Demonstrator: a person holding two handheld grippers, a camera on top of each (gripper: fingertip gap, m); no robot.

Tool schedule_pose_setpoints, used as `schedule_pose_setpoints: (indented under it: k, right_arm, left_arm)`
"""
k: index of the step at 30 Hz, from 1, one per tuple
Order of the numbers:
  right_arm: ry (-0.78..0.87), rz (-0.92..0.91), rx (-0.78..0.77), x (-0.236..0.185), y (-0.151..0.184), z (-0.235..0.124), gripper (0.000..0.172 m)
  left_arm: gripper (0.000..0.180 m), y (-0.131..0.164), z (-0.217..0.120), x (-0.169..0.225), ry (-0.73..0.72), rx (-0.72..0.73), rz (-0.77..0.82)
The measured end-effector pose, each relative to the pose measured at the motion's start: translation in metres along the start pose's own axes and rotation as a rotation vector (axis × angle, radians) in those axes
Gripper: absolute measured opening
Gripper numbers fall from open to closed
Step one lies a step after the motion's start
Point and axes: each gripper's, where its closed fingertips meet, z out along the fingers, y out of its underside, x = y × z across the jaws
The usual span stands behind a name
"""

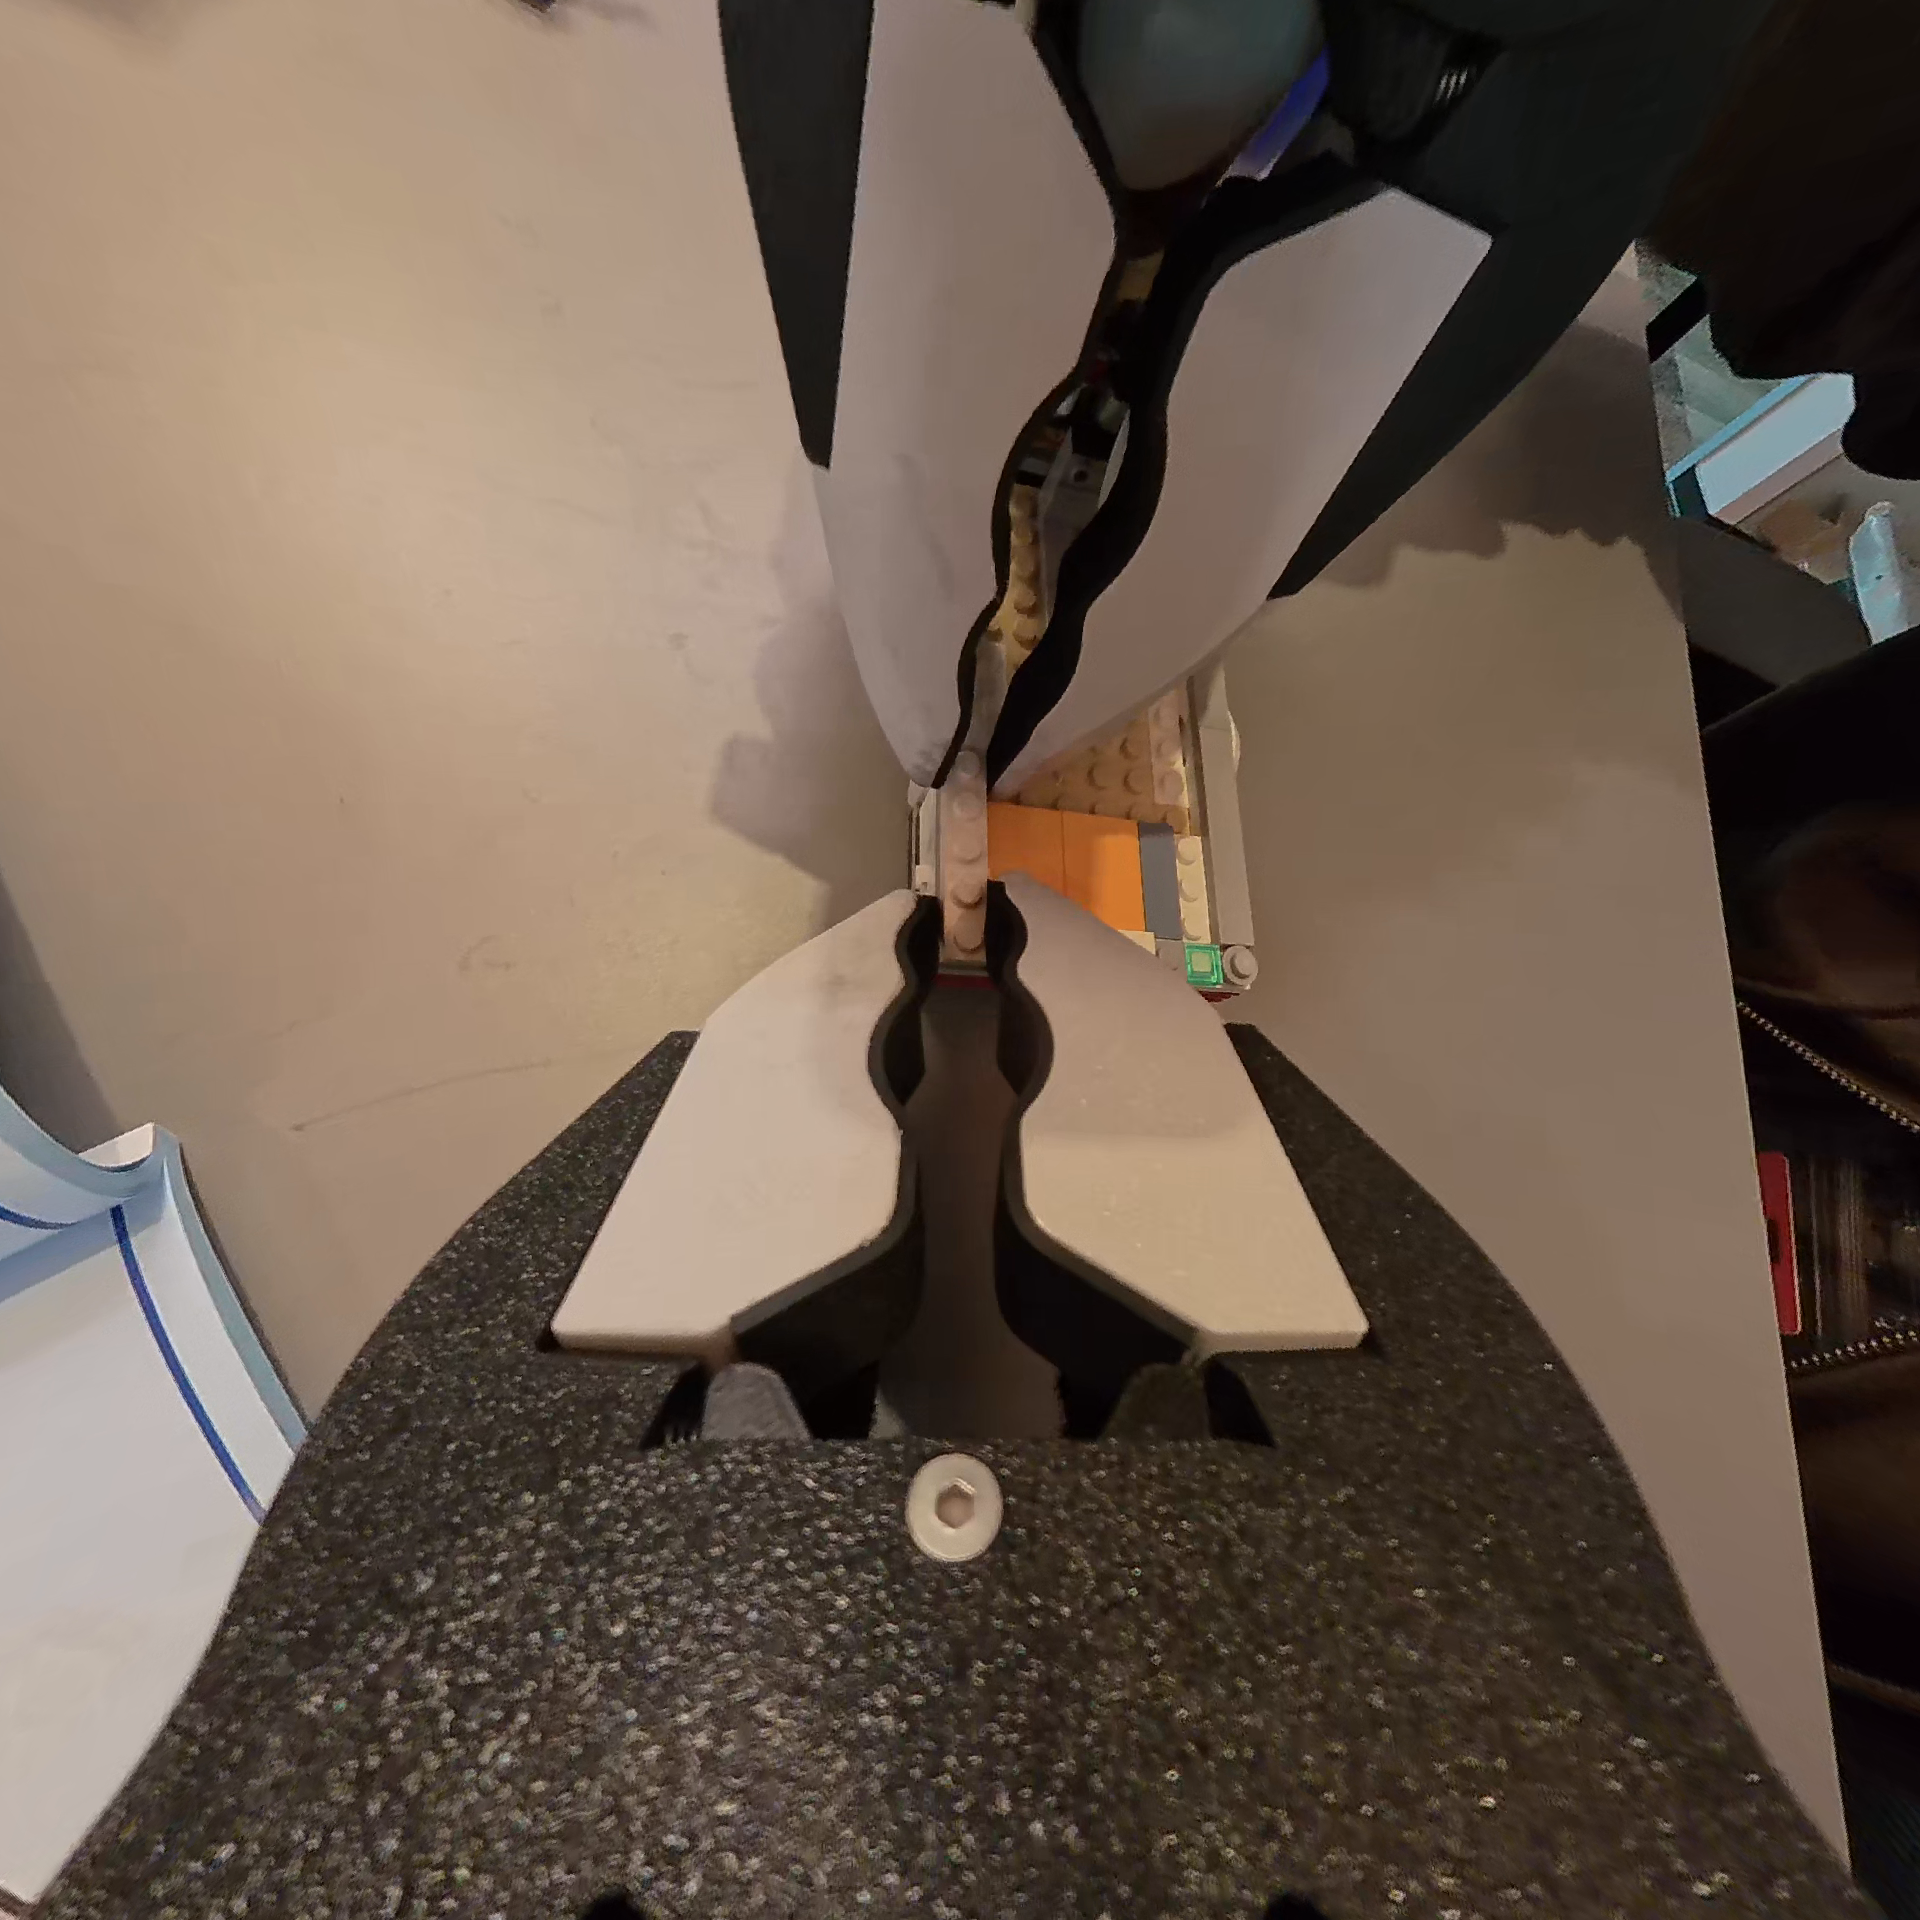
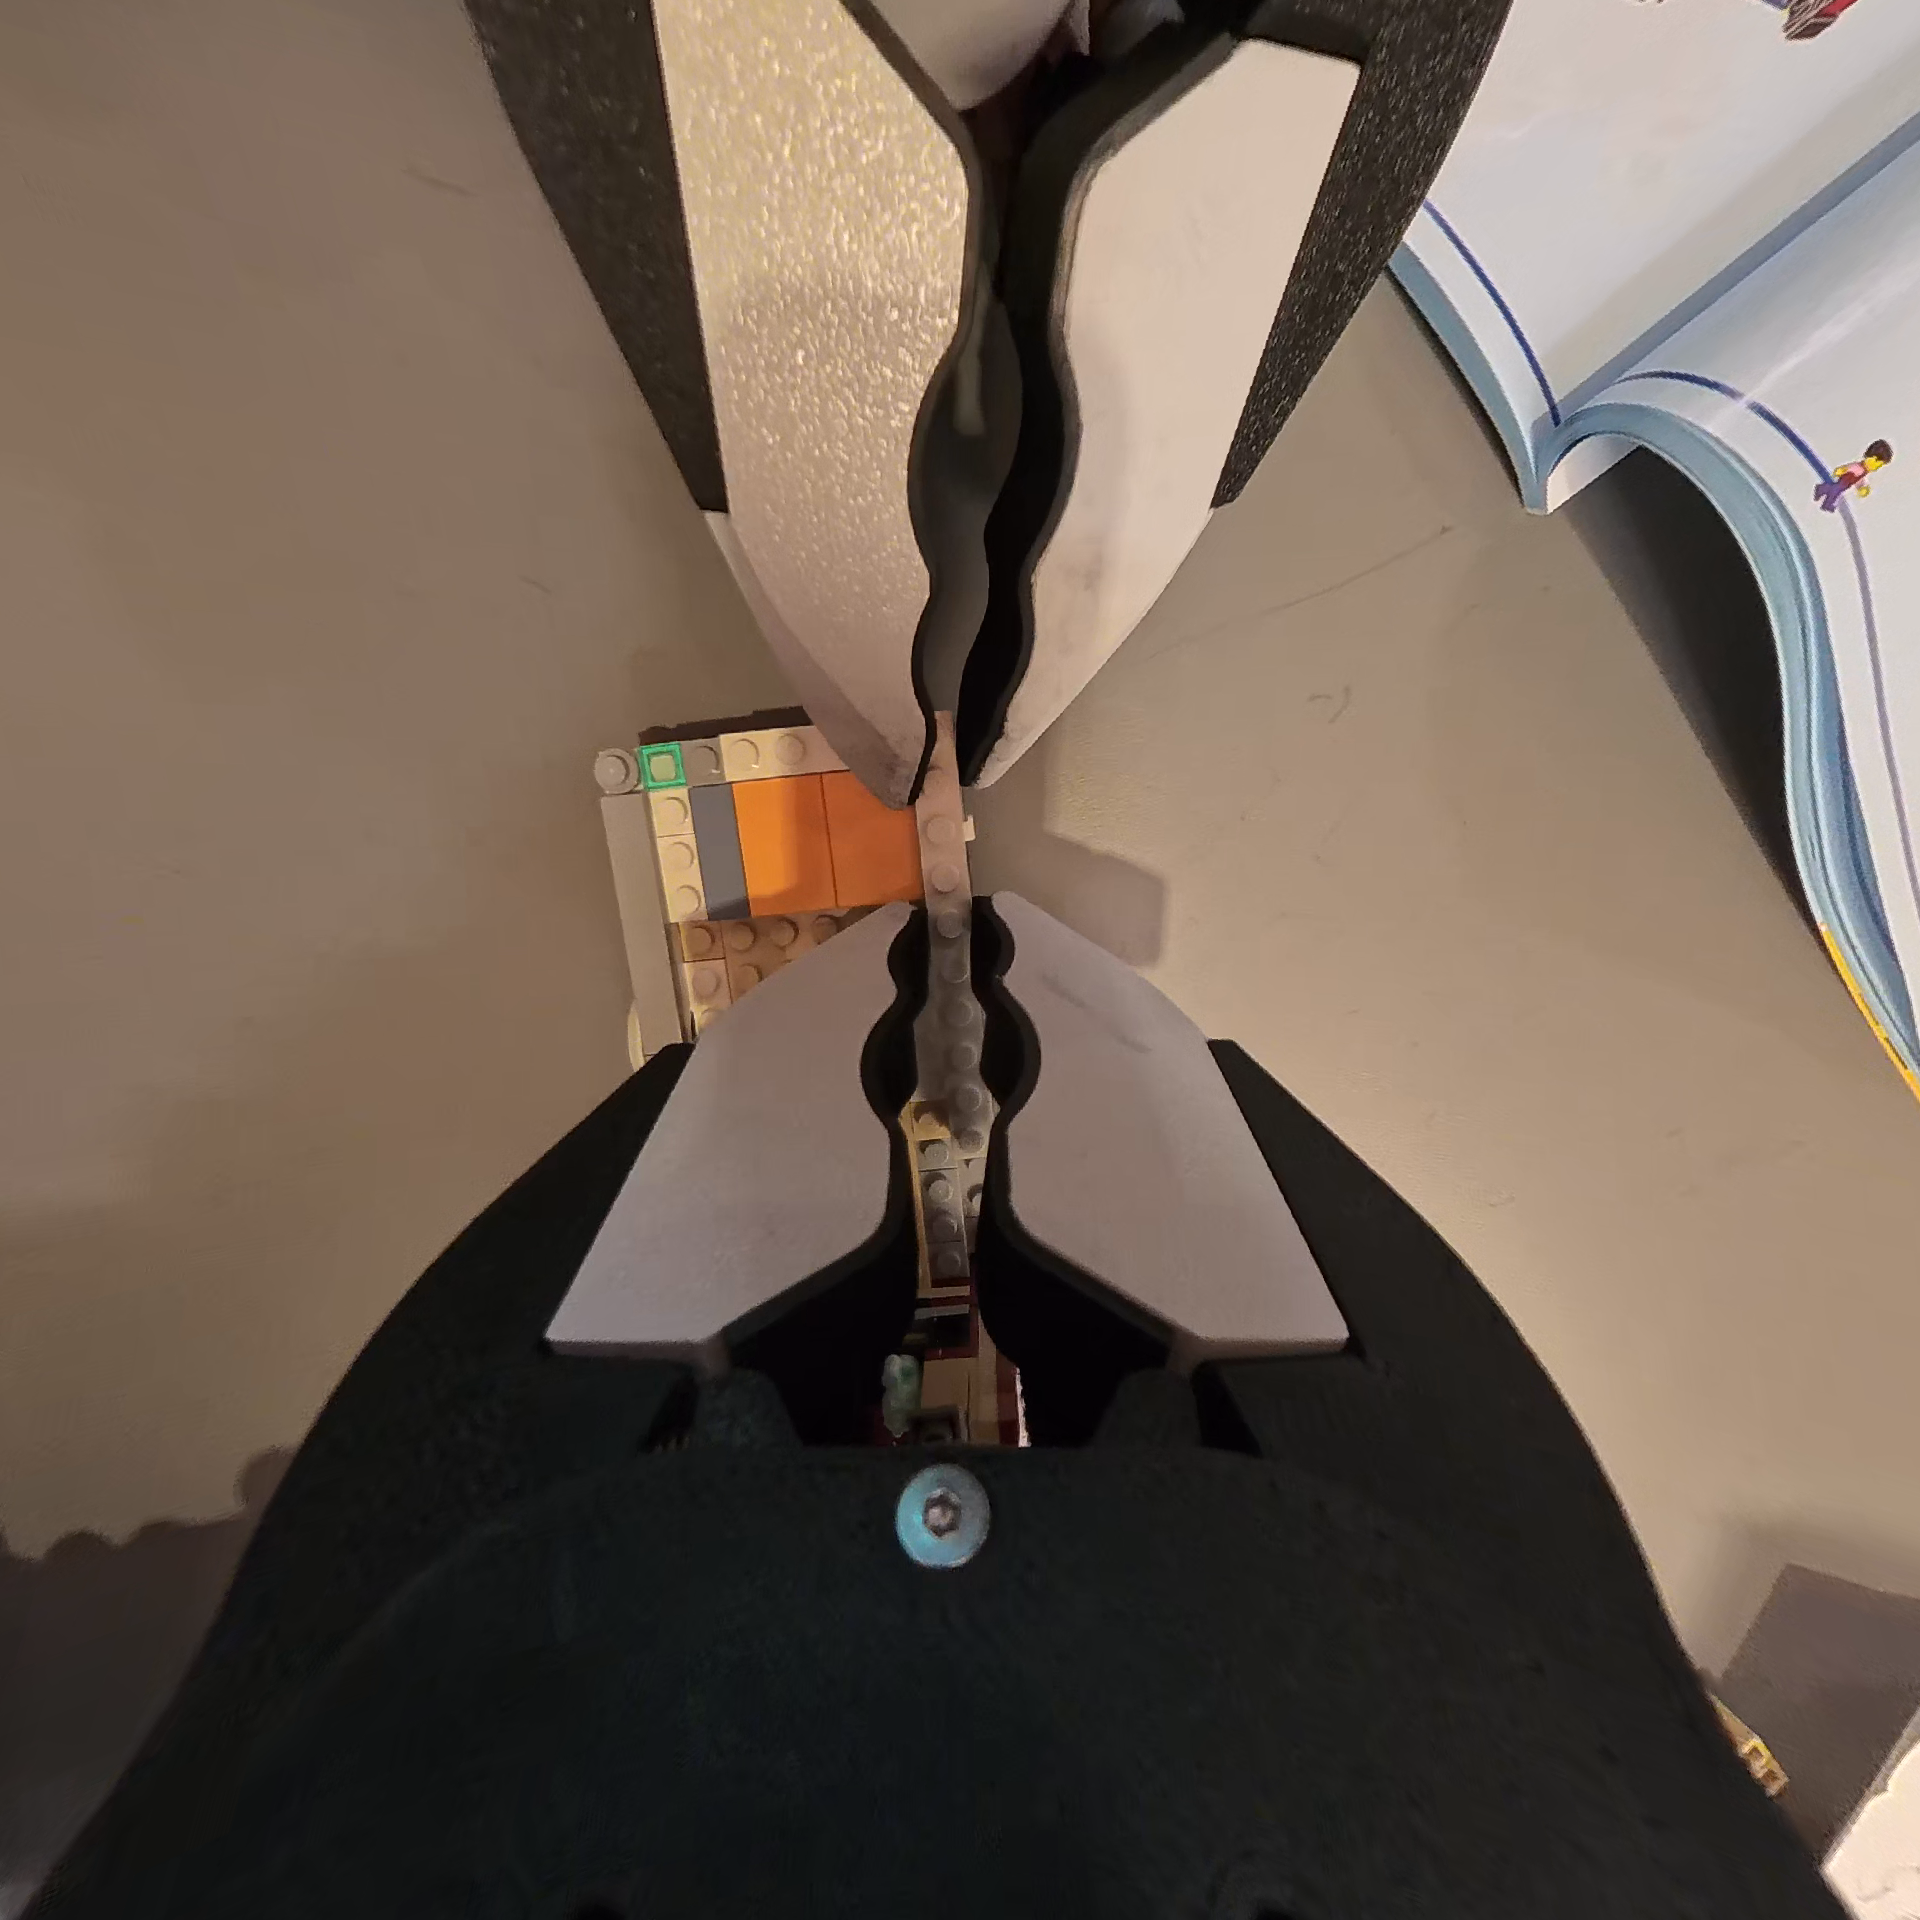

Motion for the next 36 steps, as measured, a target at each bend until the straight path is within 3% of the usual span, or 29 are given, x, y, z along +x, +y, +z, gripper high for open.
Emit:
schedule_pose_setpoints:
  k: [5,8,36]
  right_arm:
    - [0.006,0.002,0.030,-0.001,-0.002,-0.003,0.007]
    - [-0.007,0.043,0.146,0.000,-0.016,-0.018,0.007]
    - [-0.047,0.036,-0.099,-0.012,0.018,-0.019,0.009]
  left_arm:
    - [0.010,0.000,0.000,0.001,0.003,-0.004,0.004]
    - [0.010,-0.002,0.001,0.003,0.006,0.005,0.010]
    - [0.009,-0.001,0.005,0.012,0.030,-0.026,0.042]
